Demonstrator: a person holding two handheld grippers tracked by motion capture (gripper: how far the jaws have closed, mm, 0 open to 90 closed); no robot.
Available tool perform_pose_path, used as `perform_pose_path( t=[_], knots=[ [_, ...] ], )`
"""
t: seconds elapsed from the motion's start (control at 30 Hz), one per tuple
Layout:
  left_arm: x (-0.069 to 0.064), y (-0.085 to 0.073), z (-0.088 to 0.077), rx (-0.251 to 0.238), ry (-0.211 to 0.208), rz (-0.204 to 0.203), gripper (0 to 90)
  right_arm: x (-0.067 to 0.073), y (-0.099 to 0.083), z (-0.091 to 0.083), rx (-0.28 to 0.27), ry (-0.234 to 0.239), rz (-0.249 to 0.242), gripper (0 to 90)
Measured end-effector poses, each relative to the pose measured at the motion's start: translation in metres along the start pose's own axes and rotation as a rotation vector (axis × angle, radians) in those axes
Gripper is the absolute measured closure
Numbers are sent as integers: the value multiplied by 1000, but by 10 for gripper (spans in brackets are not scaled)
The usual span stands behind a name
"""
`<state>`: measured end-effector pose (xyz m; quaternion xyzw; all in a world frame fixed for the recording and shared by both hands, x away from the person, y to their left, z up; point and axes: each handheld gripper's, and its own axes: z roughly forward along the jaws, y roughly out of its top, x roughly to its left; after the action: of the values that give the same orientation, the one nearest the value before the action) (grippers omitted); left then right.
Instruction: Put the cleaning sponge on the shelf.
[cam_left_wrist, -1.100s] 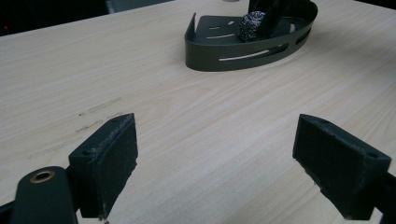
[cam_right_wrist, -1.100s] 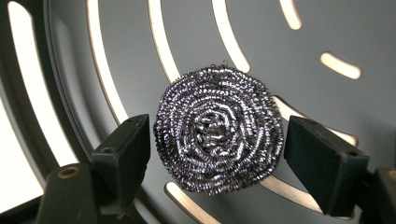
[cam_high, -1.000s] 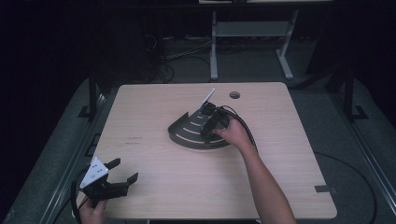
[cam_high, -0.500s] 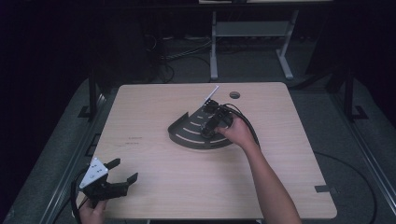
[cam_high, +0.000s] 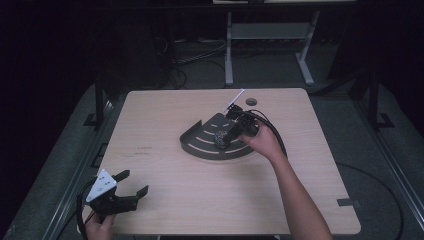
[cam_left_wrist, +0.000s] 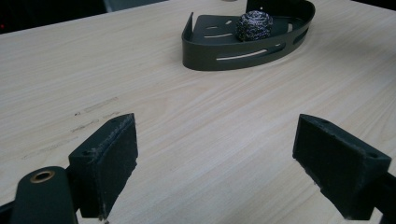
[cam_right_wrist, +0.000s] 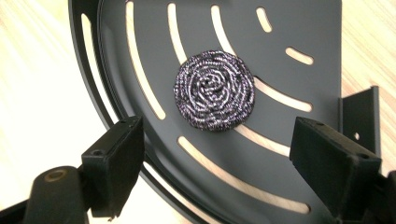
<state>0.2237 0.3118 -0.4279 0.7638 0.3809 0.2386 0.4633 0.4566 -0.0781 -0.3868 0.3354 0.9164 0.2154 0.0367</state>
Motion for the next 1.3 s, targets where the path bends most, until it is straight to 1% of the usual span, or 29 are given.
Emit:
perform_pose_path(
  t=[0.17, 0.4, 0.6, 0.8, 0.9, 1.07, 1.1, 1.27, 1.3],
  knots=[
    [0, 0, 0, 2, 0, 0, 132, -2, -4, -6, -1, -10, 5, 175],
    [1, 0, -1, 1, 4, -3, 133, -3, -11, -9, 1, -19, 11, 174],
    [1, 0, 0, 2, 3, 0, 133, -3, -19, -10, 2, -12, 14, 173],
    [0, 0, 0, 5, 1, 2, 133, -5, -28, -15, -1, -2, 22, 176],
    [1, 0, -1, 4, 4, 2, 132, -4, -31, -16, -3, -10, 20, 175],
    [1, -1, 0, 5, 1, 2, 132, -2, -38, -20, -10, -2, 19, 174],
    [1, -1, 0, 6, 1, 3, 133, -2, -40, -20, -11, -8, 14, 174],
    [1, -1, -1, 6, 3, 2, 133, -3, -45, -22, 1, -11, 17, 163],
    [1, -1, -1, 4, 5, 1, 133, -3, -47, -22, 6, -3, 16, 164]
  ],
)
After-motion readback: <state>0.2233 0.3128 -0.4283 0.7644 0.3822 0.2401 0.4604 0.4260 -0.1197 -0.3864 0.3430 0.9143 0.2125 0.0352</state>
